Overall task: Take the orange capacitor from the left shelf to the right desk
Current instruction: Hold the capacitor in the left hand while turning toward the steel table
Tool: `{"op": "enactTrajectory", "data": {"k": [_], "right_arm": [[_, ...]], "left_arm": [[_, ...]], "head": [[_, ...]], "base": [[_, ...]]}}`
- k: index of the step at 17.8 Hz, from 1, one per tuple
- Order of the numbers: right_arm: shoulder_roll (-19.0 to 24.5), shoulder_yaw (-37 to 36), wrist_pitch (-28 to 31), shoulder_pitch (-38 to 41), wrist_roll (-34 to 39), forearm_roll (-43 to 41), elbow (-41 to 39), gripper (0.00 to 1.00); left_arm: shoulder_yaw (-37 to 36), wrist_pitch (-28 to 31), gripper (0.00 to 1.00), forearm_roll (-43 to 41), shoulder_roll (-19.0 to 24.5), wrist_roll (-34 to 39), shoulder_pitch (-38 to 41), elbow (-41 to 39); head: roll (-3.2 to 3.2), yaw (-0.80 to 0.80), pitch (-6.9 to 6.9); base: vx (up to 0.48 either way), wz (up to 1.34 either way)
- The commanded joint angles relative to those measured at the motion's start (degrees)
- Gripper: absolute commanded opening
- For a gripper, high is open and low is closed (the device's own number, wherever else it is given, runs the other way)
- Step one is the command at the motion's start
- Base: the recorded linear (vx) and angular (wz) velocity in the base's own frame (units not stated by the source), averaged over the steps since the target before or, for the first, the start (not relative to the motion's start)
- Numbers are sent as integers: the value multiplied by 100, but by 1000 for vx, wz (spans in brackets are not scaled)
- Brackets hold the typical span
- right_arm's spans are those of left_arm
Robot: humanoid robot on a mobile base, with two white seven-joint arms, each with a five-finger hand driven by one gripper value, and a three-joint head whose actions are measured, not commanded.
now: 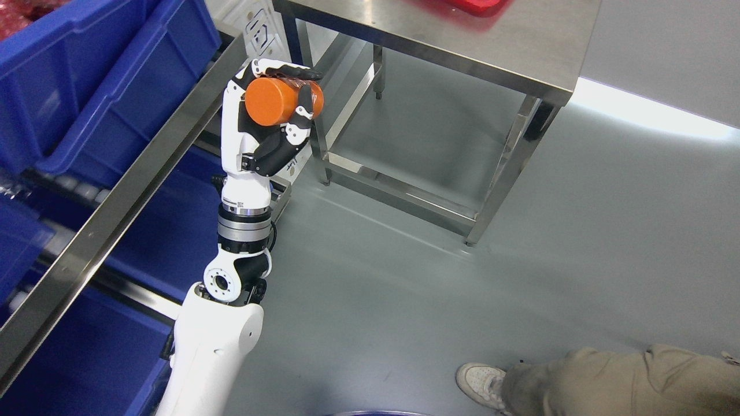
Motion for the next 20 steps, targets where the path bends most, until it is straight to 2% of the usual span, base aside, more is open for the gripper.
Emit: {"op": "enactTrajectory", "data": {"k": [1,11,20], "right_arm": [[-102,-62,1,129,-1,35,-100,100],[-102,-62,1,129,-1,35,-100,100],[-102,-62,1,129,-1,44,-100,100]], "left_arm": [[-93,34,2,0,100,5,3,13],[-84,157,3,0,100,13,-68,13],[-23,289,3,-9,100,13,-270,13]], "head": [[0,0,0],[0,0,0],[0,0,0]], "base": [[288,-283],[311,-285],[229,-138]]}}
